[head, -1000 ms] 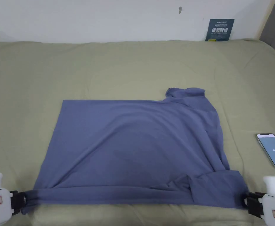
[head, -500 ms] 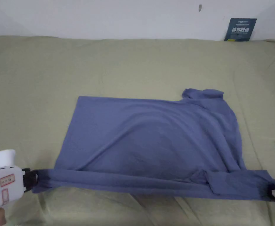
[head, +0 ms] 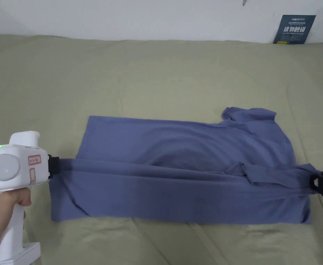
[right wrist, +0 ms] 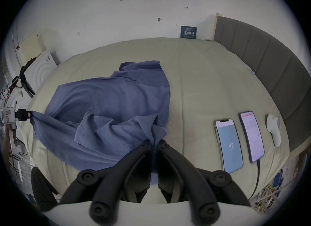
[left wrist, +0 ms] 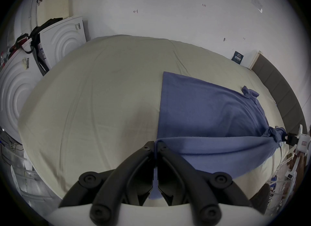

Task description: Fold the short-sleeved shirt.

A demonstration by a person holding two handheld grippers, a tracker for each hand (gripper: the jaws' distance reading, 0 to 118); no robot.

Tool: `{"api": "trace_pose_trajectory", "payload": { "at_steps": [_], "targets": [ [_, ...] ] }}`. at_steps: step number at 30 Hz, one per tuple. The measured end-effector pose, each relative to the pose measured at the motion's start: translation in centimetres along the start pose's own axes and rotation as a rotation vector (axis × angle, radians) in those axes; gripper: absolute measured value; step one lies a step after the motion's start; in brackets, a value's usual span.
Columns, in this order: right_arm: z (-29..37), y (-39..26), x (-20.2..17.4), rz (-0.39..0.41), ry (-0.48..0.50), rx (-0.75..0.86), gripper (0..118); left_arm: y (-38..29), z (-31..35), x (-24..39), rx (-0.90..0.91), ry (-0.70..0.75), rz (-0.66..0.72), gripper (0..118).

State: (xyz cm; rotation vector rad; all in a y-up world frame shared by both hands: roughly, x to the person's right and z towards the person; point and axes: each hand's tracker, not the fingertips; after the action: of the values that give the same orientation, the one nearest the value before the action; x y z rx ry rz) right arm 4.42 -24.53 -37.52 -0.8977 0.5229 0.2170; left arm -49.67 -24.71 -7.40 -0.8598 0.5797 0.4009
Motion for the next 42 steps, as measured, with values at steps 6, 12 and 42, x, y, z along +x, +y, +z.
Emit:
{"api": "trace_pose_trajectory", "payload": {
  "at_steps": [6,12,42],
  "targets": [
    [-5.0,1.1,0.7,-0.04,-0.049,-0.089,49,0.7,-3.9,1.2,-0.063,0.009,-0.009,47],
    [-2.0,-2.3,0.0,-0.088,-0.02,-0.097,112,-3.2,-2.5,0.1,-0.083,0.001,0.117,109],
    [-0.8,-6.3,-0.1,-0.161,0.011,-0.082,115,-6.7,0.1,-0.8,-0.144,-0.009,-0.002,11]
  ]
}}
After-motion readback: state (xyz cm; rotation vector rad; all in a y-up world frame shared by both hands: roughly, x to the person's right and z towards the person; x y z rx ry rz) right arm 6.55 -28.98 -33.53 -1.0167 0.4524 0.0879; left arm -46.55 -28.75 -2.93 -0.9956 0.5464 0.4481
